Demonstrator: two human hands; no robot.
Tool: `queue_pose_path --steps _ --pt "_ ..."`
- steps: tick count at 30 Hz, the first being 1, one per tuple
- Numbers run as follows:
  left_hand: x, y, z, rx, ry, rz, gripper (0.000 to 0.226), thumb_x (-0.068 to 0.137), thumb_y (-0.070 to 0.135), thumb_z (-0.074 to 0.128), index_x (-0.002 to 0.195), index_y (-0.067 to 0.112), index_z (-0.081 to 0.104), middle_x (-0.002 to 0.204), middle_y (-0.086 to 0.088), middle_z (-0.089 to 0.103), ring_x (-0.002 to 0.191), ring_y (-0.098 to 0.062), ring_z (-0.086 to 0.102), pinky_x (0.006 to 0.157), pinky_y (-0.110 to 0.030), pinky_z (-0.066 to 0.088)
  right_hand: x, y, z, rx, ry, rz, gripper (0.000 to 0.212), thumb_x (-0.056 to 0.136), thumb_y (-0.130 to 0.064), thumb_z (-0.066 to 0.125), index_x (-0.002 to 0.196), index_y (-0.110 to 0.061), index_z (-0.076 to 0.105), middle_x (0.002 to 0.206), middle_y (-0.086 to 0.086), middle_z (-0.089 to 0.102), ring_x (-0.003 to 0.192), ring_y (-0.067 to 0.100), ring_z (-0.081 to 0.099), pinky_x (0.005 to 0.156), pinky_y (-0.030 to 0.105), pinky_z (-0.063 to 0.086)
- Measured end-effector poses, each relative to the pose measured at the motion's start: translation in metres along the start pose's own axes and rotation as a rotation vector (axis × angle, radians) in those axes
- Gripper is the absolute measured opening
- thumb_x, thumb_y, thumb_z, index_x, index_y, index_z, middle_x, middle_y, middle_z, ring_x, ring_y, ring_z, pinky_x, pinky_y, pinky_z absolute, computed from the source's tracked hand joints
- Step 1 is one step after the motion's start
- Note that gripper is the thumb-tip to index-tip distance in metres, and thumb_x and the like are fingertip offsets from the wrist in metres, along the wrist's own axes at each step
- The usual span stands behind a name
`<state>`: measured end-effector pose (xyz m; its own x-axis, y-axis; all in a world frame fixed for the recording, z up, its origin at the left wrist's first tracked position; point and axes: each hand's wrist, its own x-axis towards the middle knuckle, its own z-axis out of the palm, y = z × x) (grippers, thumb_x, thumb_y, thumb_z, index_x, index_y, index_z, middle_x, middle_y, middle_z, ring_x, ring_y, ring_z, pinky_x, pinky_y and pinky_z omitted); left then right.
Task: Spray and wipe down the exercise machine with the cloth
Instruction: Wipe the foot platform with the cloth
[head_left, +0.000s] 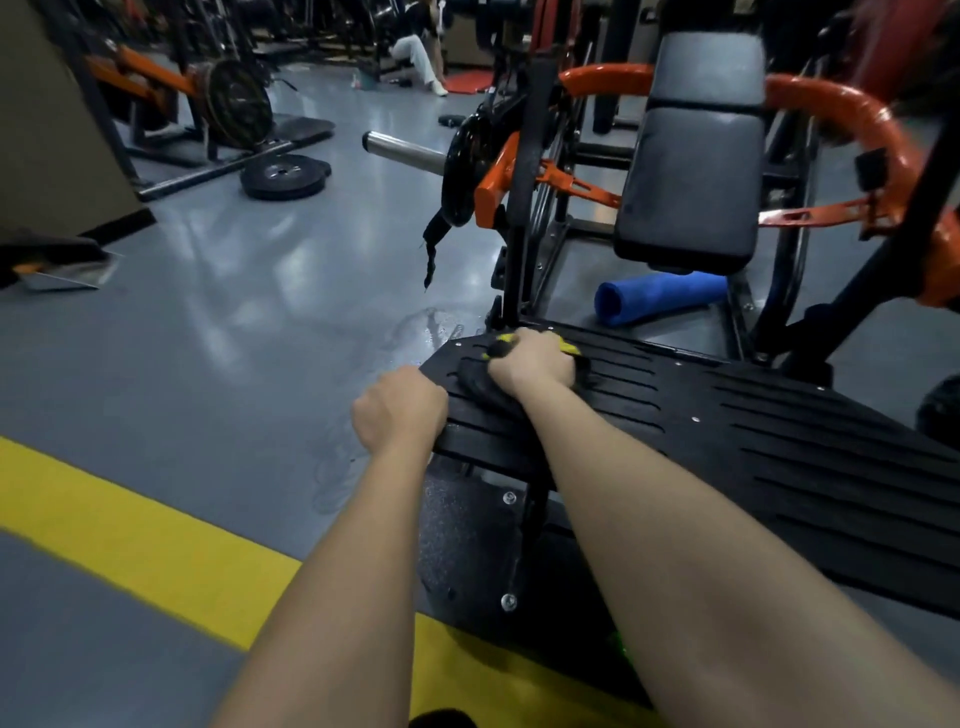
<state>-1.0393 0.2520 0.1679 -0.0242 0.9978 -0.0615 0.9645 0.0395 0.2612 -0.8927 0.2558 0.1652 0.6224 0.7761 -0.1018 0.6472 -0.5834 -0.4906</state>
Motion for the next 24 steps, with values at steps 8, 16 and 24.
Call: queue_pose_path --steps 8,16,24 --pt "0.001 0.002 0.001 0.020 0.025 -0.017 0.031 0.100 0.023 0.046 0.118 0.009 0.066 0.126 -0.017 0.067 0.116 -0.037 0.064 0.081 -0.035 0.042 0.001 -0.032 0.023 0.029 -0.130 -0.289 0.045 0.091 -0.034 0.060 0.135 -0.029 0.054 0.139 0.009 0.047 0.120 0.039 0.056 0.095 0.041 0.046" --pt "-0.014 0.005 -0.013 0.072 -0.073 0.000 0.041 0.104 0.025 0.036 0.134 0.010 0.060 0.137 -0.018 0.062 0.124 -0.037 0.059 0.096 -0.039 0.046 -0.016 0.098 -0.047 -0.050 0.006 -0.075 0.048 0.091 -0.037 0.062 0.137 -0.033 0.051 0.142 0.011 0.043 0.121 0.043 0.054 0.096 0.045 0.049" --pt "-0.019 0.010 -0.017 0.120 -0.107 -0.025 0.046 0.104 0.025 0.029 0.141 0.011 0.052 0.140 -0.016 0.058 0.128 -0.037 0.056 0.095 -0.040 0.043 -0.028 0.181 -0.093 -0.105 0.111 0.100 0.046 0.091 -0.040 0.065 0.133 -0.027 0.053 0.139 0.013 0.043 0.120 0.044 0.055 0.098 0.045 0.047"
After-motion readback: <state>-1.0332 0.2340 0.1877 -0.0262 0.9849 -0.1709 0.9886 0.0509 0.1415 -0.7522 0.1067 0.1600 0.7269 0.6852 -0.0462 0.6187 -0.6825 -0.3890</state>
